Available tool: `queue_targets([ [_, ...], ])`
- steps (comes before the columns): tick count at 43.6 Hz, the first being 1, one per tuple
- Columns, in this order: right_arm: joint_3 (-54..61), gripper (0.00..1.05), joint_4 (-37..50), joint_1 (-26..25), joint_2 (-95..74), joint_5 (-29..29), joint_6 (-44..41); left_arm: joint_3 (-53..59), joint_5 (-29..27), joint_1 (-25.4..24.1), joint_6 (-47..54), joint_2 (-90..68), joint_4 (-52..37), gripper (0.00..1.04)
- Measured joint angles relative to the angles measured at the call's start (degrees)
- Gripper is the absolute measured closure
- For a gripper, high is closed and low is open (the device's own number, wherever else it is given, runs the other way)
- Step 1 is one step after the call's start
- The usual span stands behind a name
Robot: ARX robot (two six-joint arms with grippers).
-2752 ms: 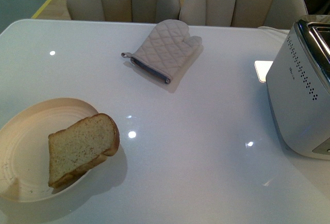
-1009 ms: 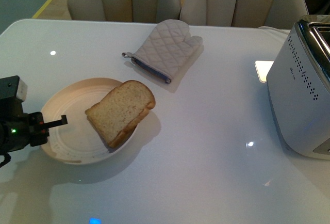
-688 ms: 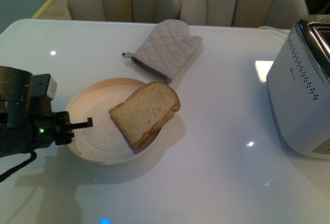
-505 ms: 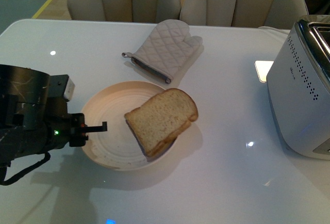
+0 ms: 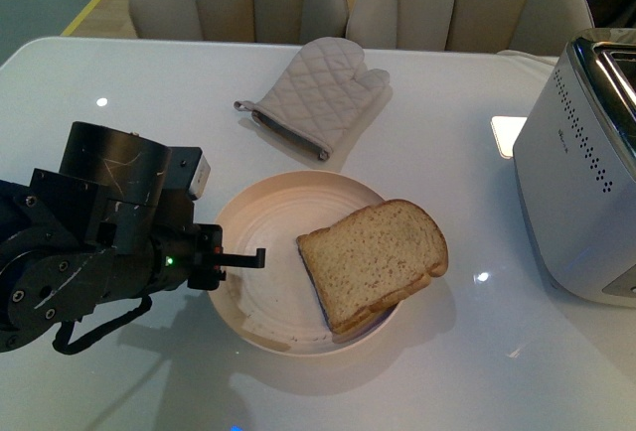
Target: Put bread into toaster
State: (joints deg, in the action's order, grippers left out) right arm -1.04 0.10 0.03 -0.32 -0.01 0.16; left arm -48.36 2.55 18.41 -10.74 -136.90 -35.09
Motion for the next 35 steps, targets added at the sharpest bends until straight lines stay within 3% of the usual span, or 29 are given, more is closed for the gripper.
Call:
queue_targets([
  [9,0.00,0.09,0.00,0.00,0.00,0.02,0.00,1.27,-1.29,0.55,-0.15,0.26,-0.52,0.61],
  [20,0.00,0.09,0.00,0.00,0.00,0.00,0.00,6.86,-1.70,-4.81,-3.15,11.02,-4.44,0.17],
  [25,0.00,0.09,0.00,0.00,0.00,0.00,0.00,9.01,-1.66,-6.73,-4.17,15.91,-5.25,0.06],
  [35,0.00,0.09,0.00,0.00,0.00,0.02,0.00,17.38,-1.68,-12.41,-7.74,33.99,-7.15,0.07],
])
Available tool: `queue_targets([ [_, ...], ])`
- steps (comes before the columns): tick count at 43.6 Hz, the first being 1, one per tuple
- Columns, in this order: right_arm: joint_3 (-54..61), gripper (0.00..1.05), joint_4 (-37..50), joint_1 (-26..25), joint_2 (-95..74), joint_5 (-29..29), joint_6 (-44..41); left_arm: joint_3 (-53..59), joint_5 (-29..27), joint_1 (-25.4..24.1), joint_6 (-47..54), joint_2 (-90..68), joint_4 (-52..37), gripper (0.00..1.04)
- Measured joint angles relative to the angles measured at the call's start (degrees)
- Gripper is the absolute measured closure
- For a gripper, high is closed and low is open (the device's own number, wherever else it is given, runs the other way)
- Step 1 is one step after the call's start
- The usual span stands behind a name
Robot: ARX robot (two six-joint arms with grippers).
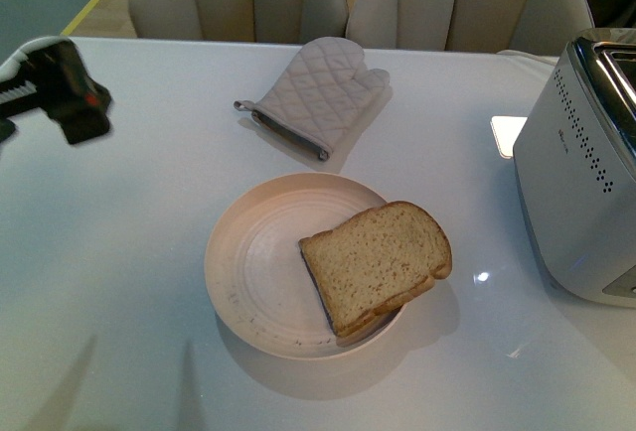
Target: Put bread into toaster
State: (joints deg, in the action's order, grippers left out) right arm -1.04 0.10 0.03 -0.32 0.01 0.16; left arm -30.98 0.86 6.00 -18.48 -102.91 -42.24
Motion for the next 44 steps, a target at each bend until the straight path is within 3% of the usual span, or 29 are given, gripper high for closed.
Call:
queue_targets([
  [10,0.00,0.09,0.00,0.00,0.00,0.00,0.00,11.17,-0.22,-4.81,-5.81,36.46,5.38,0.09],
  [13,0.00,0.09,0.00,0.00,0.00,-0.02,0.00,15.58,-0.92,-5.66,2.36,47.56,6.25,0.22],
  [17,0.00,0.09,0.00,0.00,0.00,0.00,0.00,20.76,-0.87,-5.84,12.20,64.13,17.88,0.42],
  [25,0.00,0.09,0.00,0.00,0.00,-0.02,0.00,25.29,-0.87,-5.84,16.94,92.45,40.61,0.76],
  [33,0.00,0.09,-0.02,0.00,0.00,0.00,0.00,27.17,-0.90,-5.84,17.42,99.32,42.42,1.02],
  [44,0.00,0.09,0.00,0.00,0.00,0.00,0.00,28.50,-0.87,-5.84,17.81,100.76,42.38,1.02],
])
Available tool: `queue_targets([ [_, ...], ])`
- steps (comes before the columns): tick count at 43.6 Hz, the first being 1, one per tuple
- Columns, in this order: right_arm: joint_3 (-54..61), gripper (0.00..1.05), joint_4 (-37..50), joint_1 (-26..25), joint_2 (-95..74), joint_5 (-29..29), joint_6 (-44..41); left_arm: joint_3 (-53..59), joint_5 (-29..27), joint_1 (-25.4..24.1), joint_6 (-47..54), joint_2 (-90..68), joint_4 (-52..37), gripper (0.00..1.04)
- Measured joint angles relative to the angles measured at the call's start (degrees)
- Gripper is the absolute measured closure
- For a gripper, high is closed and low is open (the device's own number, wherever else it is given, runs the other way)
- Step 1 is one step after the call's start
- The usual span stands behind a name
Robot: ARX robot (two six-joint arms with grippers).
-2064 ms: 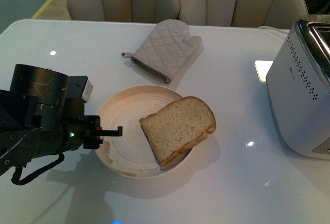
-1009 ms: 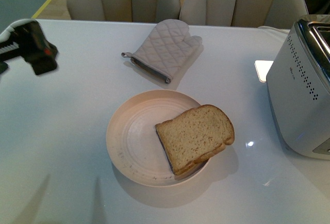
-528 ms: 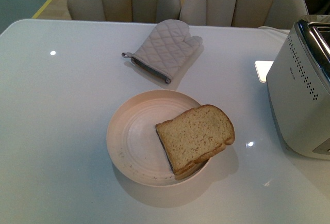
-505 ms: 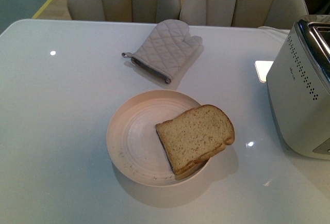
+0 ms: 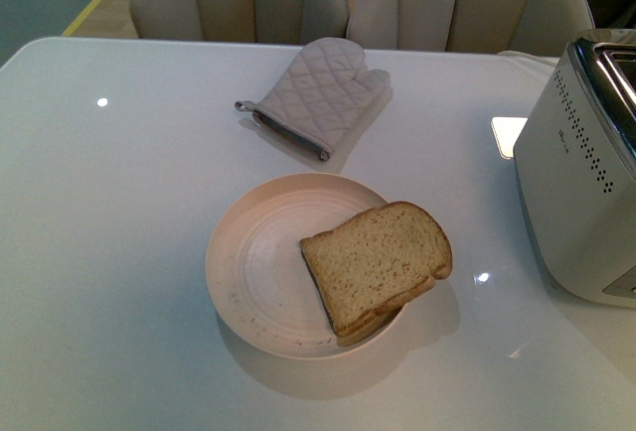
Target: Put bread into toaster
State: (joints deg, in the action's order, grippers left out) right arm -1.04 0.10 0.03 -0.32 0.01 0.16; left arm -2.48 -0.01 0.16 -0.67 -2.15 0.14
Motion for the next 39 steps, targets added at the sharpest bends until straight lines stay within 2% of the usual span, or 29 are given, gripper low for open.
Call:
queue_targets([
  [18,0.00,0.09,-0.02,0.00,0.00,0.00,0.00,1.75,-0.02,0.00,0.04,1.84,-0.02,1.02],
  [19,-0.20,0.09,-0.74,0.35,-0.50,-1.25,0.28,1.75,-0.02,0.00,0.04,1.84,-0.02,1.02],
  [21,-2.82,0.09,-7.93,3.21,-3.65,-8.81,2.08,1.75,-0.02,0.00,0.02,1.84,-0.02,0.99],
  [23,-5.77,0.09,-14.95,7.78,-9.40,-17.99,3.23,1.75,-0.04,0.00,0.04,1.86,-0.02,0.89],
  [24,-6.12,0.09,-15.54,10.40,-11.78,-21.29,3.23,1.75,0.00,0.00,0.04,1.90,-0.02,0.83],
  [27,-6.45,0.09,-11.93,15.91,-16.31,-26.01,2.78,1.75,-0.02,0.00,0.04,1.90,-0.02,0.69],
  [31,-8.92,0.09,-5.03,17.99,-23.69,-24.92,2.73,1.75,-0.02,0.00,0.04,1.90,-0.02,0.53],
  [39,-18.93,0.09,5.14,19.15,-49.99,-15.91,11.34,1.75,-0.02,0.00,0.04,1.90,-0.02,0.15],
])
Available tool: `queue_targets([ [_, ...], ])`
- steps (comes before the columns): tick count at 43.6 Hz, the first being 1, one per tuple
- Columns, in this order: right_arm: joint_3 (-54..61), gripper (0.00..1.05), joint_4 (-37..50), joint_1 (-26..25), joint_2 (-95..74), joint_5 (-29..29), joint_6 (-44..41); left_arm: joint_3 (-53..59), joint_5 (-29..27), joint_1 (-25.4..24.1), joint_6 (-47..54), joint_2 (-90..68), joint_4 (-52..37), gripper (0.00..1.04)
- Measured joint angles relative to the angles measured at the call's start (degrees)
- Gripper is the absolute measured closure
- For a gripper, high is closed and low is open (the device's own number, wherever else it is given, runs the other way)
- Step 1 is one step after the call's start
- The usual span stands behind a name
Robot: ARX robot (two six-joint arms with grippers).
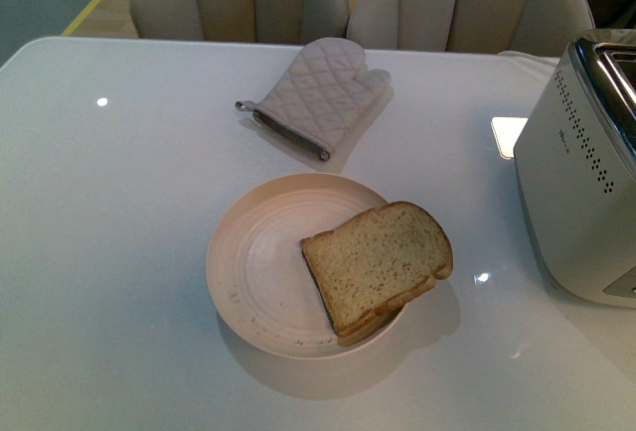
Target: Put bread into toaster
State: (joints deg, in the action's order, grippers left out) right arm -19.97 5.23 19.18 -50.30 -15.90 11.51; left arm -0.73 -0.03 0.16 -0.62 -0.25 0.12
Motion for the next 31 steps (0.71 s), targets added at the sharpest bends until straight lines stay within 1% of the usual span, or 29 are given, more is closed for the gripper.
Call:
queue_targets([
  [2,-2.19,0.09,1.42,0.26,-5.66,1.62,1.95,0.00,0.00,0.00,0.00,0.00,0.00,0.06],
  [3,-3.98,0.09,2.47,0.35,-10.05,2.89,3.93,0.00,0.00,0.00,0.13,0.00,0.00,0.06],
  [5,-6.49,0.09,4.04,0.61,-16.04,4.42,6.12,0.00,0.00,0.00,0.13,0.00,0.00,0.08],
  [12,-12.20,0.09,6.86,0.94,-29.22,8.31,11.39,0.00,0.00,0.00,0.13,0.00,0.00,0.07],
  [18,-16.68,0.09,9.18,1.09,-40.81,13.14,17.42,0.00,0.00,0.00,0.13,0.00,0.00,0.07],
  [21,-18.45,0.09,11.50,1.51,-47.47,13.73,20.17,0.00,0.00,0.00,0.13,0.00,0.00,0.07],
  [24,-19.74,0.09,13.49,1.81,-53.31,16.00,23.08,0.00,0.00,0.00,0.13,0.00,0.00,0.07],
  [31,-21.27,0.09,16.09,1.92,-60.70,17.07,26.69,0.00,0.00,0.00,0.13,0.00,0.00,0.07],
])
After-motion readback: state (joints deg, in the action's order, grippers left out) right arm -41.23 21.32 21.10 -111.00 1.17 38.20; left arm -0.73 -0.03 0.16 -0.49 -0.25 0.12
